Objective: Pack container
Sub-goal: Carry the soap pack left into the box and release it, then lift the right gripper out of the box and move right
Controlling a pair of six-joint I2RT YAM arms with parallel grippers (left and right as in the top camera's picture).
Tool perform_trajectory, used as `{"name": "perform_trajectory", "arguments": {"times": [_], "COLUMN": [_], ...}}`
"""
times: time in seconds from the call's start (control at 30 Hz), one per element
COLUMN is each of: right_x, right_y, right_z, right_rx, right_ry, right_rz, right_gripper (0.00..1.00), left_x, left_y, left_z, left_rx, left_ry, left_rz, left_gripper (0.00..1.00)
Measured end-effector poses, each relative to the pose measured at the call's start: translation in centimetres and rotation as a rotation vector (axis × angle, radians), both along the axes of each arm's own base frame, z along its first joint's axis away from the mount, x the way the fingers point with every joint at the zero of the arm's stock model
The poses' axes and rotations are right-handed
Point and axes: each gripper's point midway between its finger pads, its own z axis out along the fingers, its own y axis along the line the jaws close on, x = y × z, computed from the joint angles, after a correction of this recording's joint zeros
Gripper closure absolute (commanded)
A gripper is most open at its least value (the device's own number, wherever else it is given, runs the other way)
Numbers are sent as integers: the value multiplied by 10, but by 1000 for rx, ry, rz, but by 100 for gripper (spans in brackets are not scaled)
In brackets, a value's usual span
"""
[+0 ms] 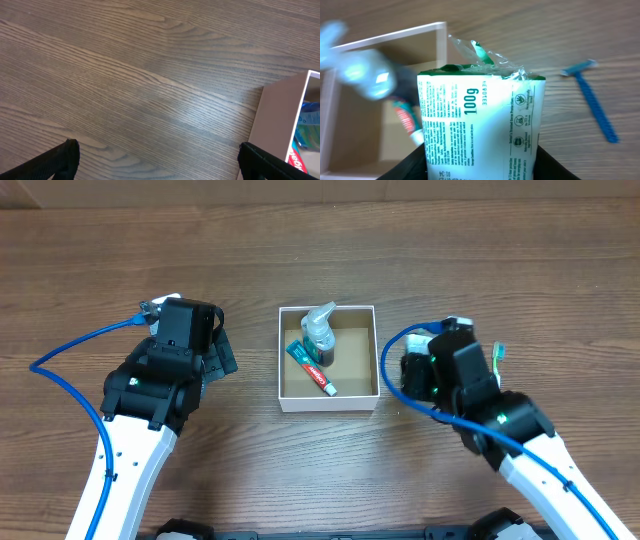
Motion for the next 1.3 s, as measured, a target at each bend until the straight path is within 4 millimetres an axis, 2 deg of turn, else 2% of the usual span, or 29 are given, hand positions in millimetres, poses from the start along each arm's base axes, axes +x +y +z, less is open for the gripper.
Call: {"name": "perform_trajectory", "arguments": {"times": [0.2,0.33,0.43,0.5,0.6,0.67,0.7,0.77,0.9,1.03,1.1,1.17,1.23,1.3], "right_x": [-6,-1,4,7,11,12,13,14,12,20,23,20,15,8], "right_y": [61,86,92,95,98,101,102,107,113,123,124,114,92,63], "right_z": [9,-3,-24,-46,-58,-64,-64,-61,-57,-30,-19,-18,-18,-9], "right_rx": [65,70,42,12,3,0,4,26,52,82,78,24,-74,-176], "right_ry": [-66,-62,-23,25,39,50,49,38,49,25,21,43,68,63], "right_rz": [147,192,195,193,193,197,198,210,233,246,245,224,183,130], "right_gripper": [58,58,58,58,57,52,50,38,33,31,31,31,31,30], "left_x": [0,0,0,0,0,0,0,0,0,0,0,0,0,0], "left_y": [0,0,0,0,0,0,0,0,0,0,0,0,0,0], "left_z": [0,0,0,0,0,0,0,0,0,0,0,0,0,0], "left_rx": [0,0,0,0,0,0,0,0,0,0,0,0,0,0], "left_ry": [0,0,0,0,0,0,0,0,0,0,0,0,0,0], "left_rz": [-1,0,0,0,0,0,0,-1,0,0,-1,0,0,-1], "left_gripper": [0,0,0,0,0,0,0,0,0,0,0,0,0,0]}}
